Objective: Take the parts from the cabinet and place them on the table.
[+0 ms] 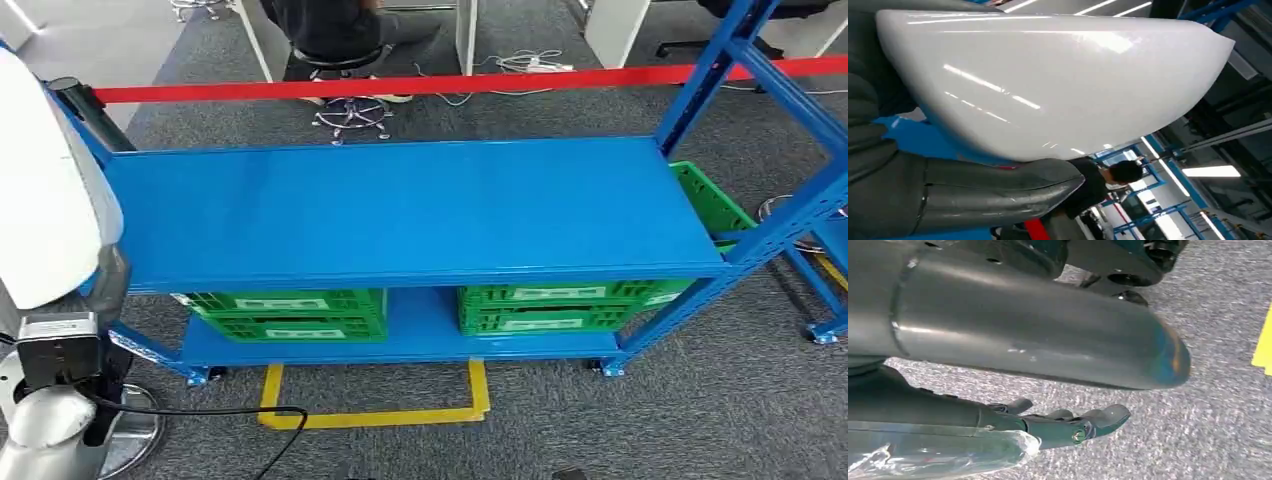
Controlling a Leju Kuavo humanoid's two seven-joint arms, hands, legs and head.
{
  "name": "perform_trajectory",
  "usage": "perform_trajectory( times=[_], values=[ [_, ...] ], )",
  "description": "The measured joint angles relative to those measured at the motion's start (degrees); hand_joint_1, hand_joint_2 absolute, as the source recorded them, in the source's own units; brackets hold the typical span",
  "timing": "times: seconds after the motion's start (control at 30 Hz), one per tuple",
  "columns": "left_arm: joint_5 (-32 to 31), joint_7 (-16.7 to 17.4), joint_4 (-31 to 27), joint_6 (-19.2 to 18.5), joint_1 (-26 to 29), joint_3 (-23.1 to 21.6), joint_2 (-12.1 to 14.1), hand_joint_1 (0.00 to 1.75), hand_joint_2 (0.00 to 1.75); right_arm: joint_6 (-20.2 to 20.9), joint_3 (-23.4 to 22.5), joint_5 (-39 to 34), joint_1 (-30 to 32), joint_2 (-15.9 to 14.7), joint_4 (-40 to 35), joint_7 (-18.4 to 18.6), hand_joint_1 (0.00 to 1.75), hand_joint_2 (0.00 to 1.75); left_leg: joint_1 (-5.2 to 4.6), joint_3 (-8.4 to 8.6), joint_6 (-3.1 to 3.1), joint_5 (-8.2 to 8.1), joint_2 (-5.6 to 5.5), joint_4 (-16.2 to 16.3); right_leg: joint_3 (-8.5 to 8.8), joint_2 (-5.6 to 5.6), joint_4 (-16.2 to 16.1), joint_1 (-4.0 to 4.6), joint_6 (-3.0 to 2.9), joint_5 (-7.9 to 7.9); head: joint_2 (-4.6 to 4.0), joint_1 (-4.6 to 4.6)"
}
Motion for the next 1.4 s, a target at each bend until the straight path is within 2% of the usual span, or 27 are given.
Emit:
perform_trajectory(
  times=[0.07,0.1,0.2,0.27,0.3,0.37,0.4,0.43,0.5,0.53,0.57,0.63,0.67,0.73,0.77,0.8,0.87,0.9,0.93,1.0,1.07,1.1,1.13,1.23,1.27,1.33,1.4],
  values=[
    [-0.11,-0.07,-0.04,0.0,-0.02,0.0,0.04,1.75,1.75,0.02,0.0,0.0,0.01,0.0,0.0,0.0,0.0,0.0,0.03,6.79,0.17,2.77,0.0,-9.39,-1.12,0.05,0.7,-0.08,0.39,0.49,0.0,-0.04],
    [-0.15,-0.11,-0.17,0.0,-0.12,0.0,0.04,1.75,1.75,0.0,0.0,0.0,0.0,0.0,0.0,0.0,0.0,0.0,-0.16,9.53,0.41,1.1,-0.04,-13.72,-1.59,0.1,1.04,0.14,0.75,0.74,0.0,-0.06],
    [-0.17,-0.2,-0.37,-0.02,-0.11,0.0,0.07,1.75,1.75,-0.07,0.0,0.0,-0.04,0.0,0.0,0.0,0.0,0.0,-0.52,9.46,1.44,1.35,-0.14,-14.68,-1.88,0.05,1.09,0.0,1.71,1.91,0.0,0.02],
    [-0.17,-0.24,-0.39,-0.11,-0.13,0.0,0.04,1.75,1.75,-0.09,-0.02,0.0,0.02,0.0,0.02,-0.02,0.0,0.0,-0.16,8.71,2.78,2.66,0.26,-15.31,-2.38,0.12,1.48,-0.19,2.42,1.57,0.0,-0.11],
    [-0.2,-0.3,-0.46,-0.2,-0.2,0.0,0.04,1.75,1.75,-0.07,-0.02,0.0,0.03,0.0,0.02,0.0,0.0,0.0,-0.25,7.98,3.28,3.23,0.22,-15.24,-3.77,0.11,3.12,-0.18,2.61,-1.25,0.0,0.02],
    [-0.2,-0.31,-0.5,-0.24,-0.11,0.0,0.04,1.75,1.75,-0.07,-0.02,0.0,0.02,0.0,0.02,0.0,0.0,0.0,-0.33,6.51,3.55,4.37,0.26,-15.22,-5.99,0.11,10.9,-0.26,2.93,-7.63,0.0,0.35],
    [-0.2,-0.31,-0.5,-0.24,-0.1,0.0,0.07,1.75,1.75,-0.09,-0.02,0.0,0.0,0.0,0.02,0.0,0.0,0.0,-0.42,5.62,3.62,5.04,0.28,-15.18,-7.05,0.11,15.39,-0.26,3.07,-9.85,0.0,0.26],
    [-0.2,-0.31,-0.5,-0.24,-0.08,0.02,0.07,1.75,1.75,-0.09,-0.02,0.0,0.01,0.0,0.02,0.0,0.0,0.0,-0.49,4.85,3.63,5.62,0.3,-15.11,-7.45,0.1,18.22,-0.26,3.13,-10.37,0.0,0.35],
    [-0.24,-0.31,-0.5,-0.28,0.05,0.0,0.05,1.75,1.75,-0.07,-0.02,0.0,0.02,0.0,0.02,0.0,0.0,0.0,-0.71,3.21,3.54,6.82,0.3,-15.07,-5.31,0.1,17.77,-0.25,2.95,-7.06,0.0,0.35],
    [-0.33,-0.31,-0.5,-0.31,0.11,0.0,0.04,1.75,1.75,-0.09,-0.02,0.0,-0.04,0.0,0.02,0.0,0.0,0.0,-0.82,2.29,3.41,7.54,0.28,-15.05,-1.94,0.1,13.48,-0.23,2.61,-4.35,0.0,0.31],
    [-0.33,-0.31,-0.5,-0.33,0.11,0.0,0.04,1.75,1.75,-0.07,-0.02,0.0,-0.13,0.0,0.02,0.0,0.0,0.0,-0.91,1.76,3.29,8.05,0.2,-15.03,1.52,0.11,8.69,-0.21,2.28,-3.36,0.0,0.33],
    [-0.39,-0.31,-0.63,-0.31,0.13,0.0,0.04,1.75,1.75,-0.09,-0.02,0.0,-0.44,0.0,0.0,-0.04,0.0,0.0,-1.21,1.09,2.75,8.89,0.17,-14.81,8.82,0.14,-1.79,0.03,1.95,-5.81,0.0,0.26],
    [-0.42,-0.31,-0.66,-0.31,0.11,0.0,0.07,1.75,1.75,-0.09,-0.02,0.0,-0.51,0.0,0.0,-0.02,0.0,0.0,-1.15,1.08,2.45,9.62,0.3,-14.87,8.72,0.23,-2.13,0.08,1.96,-5.93,0.0,0.04],
    [-0.42,-0.31,-0.66,-0.33,0.2,0.0,0.13,1.75,1.75,-0.15,-0.04,-0.02,-0.25,0.0,0.0,0.0,0.0,0.0,-0.72,1.03,1.88,10.39,0.31,-15.04,7.75,0.24,-2.06,0.51,1.47,-5.37,0.0,0.04],
    [-0.33,-0.31,-0.66,-0.33,0.37,0.0,0.15,1.75,1.75,-0.15,-0.09,-0.02,-0.13,0.0,0.0,-0.02,0.0,0.0,-0.65,0.63,1.5,10.06,0.14,-14.78,7.26,-0.07,-2.49,0.11,0.73,-4.49,0.0,0.26],
    [-0.33,-0.31,-0.66,-0.33,0.53,0.04,0.22,1.75,1.75,-0.15,-0.15,-0.02,-0.2,0.0,0.0,0.0,0.0,0.0,-0.56,0.02,1.21,7.47,0.1,-13.77,6.62,-0.17,-2.43,0.17,0.2,-3.9,0.0,0.09],
    [-0.31,-0.31,-0.66,-0.33,0.53,0.11,0.37,1.75,1.75,-0.13,-0.28,-0.02,-0.24,0.0,0.0,-0.02,0.0,0.0,-0.41,-1.76,0.79,0.06,0.1,-6.66,5.64,-0.21,-2.33,0.22,-0.27,-2.65,0.0,-0.28],
    [-0.28,-0.31,-0.66,-0.33,0.54,0.15,0.37,1.75,1.75,-0.13,-0.33,-0.02,-0.22,0.0,0.0,-0.02,0.0,0.0,-0.36,-2.67,0.64,-2.61,0.1,-2.02,4.79,-0.23,-2.21,0.26,-0.31,-1.94,0.0,-0.22],
    [-0.28,-0.31,-0.65,-0.33,0.64,0.15,0.41,1.75,1.75,-0.13,-0.37,-0.02,-0.21,0.0,0.0,-0.02,0.0,0.0,-0.32,-3.07,0.52,-3.42,0.1,1.6,3.81,-0.24,-1.96,0.29,-0.29,-1.33,0.0,-0.22],
    [-0.28,-0.31,-0.66,-0.33,0.78,0.2,0.44,1.75,1.75,-0.13,-0.44,-0.02,-0.2,0.0,0.0,-0.02,0.0,0.0,-0.22,-1.14,0.46,-0.43,0.1,1.73,1.79,-0.24,-1.31,0.29,-0.16,-0.43,0.0,-0.24],
    [-0.33,-0.31,-0.66,-0.31,0.78,0.35,0.46,1.75,1.75,-0.13,-0.46,-0.02,-0.2,0.0,0.0,-0.02,0.0,0.0,-0.18,4.35,0.6,3.31,0.1,-5.75,0.04,-0.19,-0.42,0.23,0.19,0.19,0.0,-0.24],
    [-0.35,-0.31,-0.7,-0.28,0.79,0.44,0.48,1.75,1.75,-0.11,-0.48,-0.02,-0.16,0.0,0.0,0.0,0.0,0.0,-0.16,7.89,0.79,2.94,0.07,-11.0,-0.53,-0.14,0.07,0.23,0.46,0.42,0.0,-0.28],
    [-0.48,-0.31,-0.83,-0.26,0.85,0.46,0.5,1.75,1.75,-0.13,-0.5,-0.02,-0.21,0.0,0.0,-0.02,0.0,0.0,-0.37,9.81,1.0,1.75,-0.04,-14.52,-1.11,-0.12,0.58,0.53,0.74,0.65,0.0,-0.24],
    [-0.83,-0.48,-1.27,0.0,1.43,0.63,0.61,1.75,1.75,-0.13,-0.61,-0.04,-0.14,0.0,0.0,-0.02,0.0,0.0,-0.59,9.46,1.46,1.42,-0.11,-15.15,-1.83,-0.14,0.58,0.37,1.74,2.02,0.0,-0.15],
    [-0.85,-0.5,-1.38,0.04,1.72,0.65,0.59,1.75,1.75,-0.15,-0.65,-0.07,0.03,0.0,0.02,-0.02,0.0,0.0,-0.38,8.92,2.23,2.05,-0.03,-15.56,-2.19,-0.09,0.63,0.58,2.17,2.28,0.0,-0.15],
    [-0.92,-0.66,-1.66,0.17,1.99,0.66,0.59,1.75,1.75,-0.15,-0.77,-0.09,0.09,0.0,0.02,-0.02,0.0,0.0,-0.17,8.04,3.39,3.04,0.19,-15.67,-3.99,0.07,3.93,0.33,2.68,-2.64,0.0,0.07],
    [-1.03,-0.85,-1.95,0.28,2.61,0.72,0.59,1.75,1.75,-0.15,-0.85,-0.11,0.02,0.0,0.02,-0.02,0.0,0.0,-0.39,6.87,3.72,4.06,0.33,-15.54,-6.39,0.05,13.25,0.12,3.05,-8.61,0.0,0.18]
  ],
)
